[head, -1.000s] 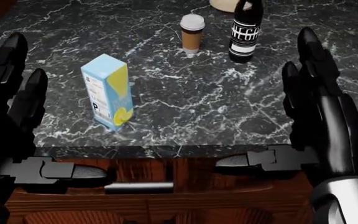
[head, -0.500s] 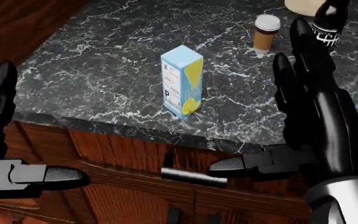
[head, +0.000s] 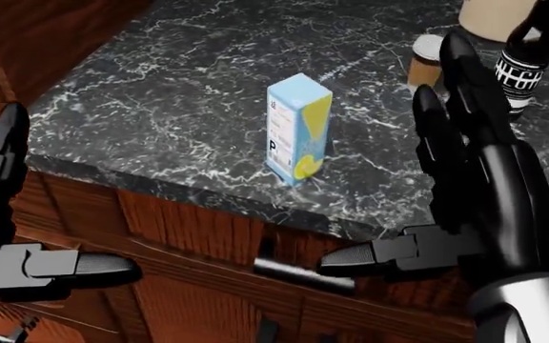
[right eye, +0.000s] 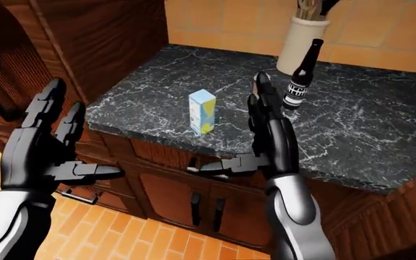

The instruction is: Move the drinks to the dining counter.

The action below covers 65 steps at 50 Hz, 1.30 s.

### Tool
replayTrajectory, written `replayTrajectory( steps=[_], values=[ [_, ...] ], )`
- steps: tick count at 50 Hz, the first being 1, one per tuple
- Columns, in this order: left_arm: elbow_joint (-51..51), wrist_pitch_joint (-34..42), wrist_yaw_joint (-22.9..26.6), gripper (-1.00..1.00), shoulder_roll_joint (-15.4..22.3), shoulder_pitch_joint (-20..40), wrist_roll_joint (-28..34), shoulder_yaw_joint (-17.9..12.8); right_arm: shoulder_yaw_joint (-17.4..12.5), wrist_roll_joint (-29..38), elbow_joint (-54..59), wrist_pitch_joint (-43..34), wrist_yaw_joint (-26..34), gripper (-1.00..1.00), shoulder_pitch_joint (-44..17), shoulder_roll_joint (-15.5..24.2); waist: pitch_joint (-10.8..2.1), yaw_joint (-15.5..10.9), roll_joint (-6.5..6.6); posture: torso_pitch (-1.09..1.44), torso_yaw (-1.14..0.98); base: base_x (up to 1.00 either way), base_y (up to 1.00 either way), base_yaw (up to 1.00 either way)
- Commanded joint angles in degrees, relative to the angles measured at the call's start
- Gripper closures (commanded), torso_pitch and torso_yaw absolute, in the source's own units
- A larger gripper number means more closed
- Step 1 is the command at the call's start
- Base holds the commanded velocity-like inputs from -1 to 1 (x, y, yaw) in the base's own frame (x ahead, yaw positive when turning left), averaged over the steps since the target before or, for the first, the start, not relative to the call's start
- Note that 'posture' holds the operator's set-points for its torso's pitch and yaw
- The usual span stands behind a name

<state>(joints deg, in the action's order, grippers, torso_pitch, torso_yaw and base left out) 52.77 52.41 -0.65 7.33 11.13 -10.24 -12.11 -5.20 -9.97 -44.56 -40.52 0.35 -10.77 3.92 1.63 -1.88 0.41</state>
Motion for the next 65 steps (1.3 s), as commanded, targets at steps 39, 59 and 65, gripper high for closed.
replayTrajectory(
  steps=[39, 59, 65],
  values=[
    [1.3, -2.1, 0.5, -1.00, 0.4, 1.9, -0.4, -0.2, -1.6, -1.2, -1.4, 2.2, -0.6, -1.00, -1.2, 0.7, -1.23, 2.6, 2.00, 0.00, 0.00, 0.00, -0.04, -0.07],
    [1.3, -2.5, 0.7, -1.00, 0.4, 1.4, -0.3, -0.5, -1.0, 0.2, 0.0, 2.8, -0.6, -1.00, -1.4, 0.6, 0.68, 1.8, 2.62, 0.00, 0.00, 0.06, 0.00, -0.23],
    [1.6, -2.2, 0.6, -1.00, 0.4, 1.4, -0.2, -0.2, -1.3, 0.0, 0.3, 3.7, -0.4, -1.00, -0.9, 0.5, 0.24, 1.8, 3.22, 0.00, 0.00, 0.27, 0.00, 0.00]
  ],
)
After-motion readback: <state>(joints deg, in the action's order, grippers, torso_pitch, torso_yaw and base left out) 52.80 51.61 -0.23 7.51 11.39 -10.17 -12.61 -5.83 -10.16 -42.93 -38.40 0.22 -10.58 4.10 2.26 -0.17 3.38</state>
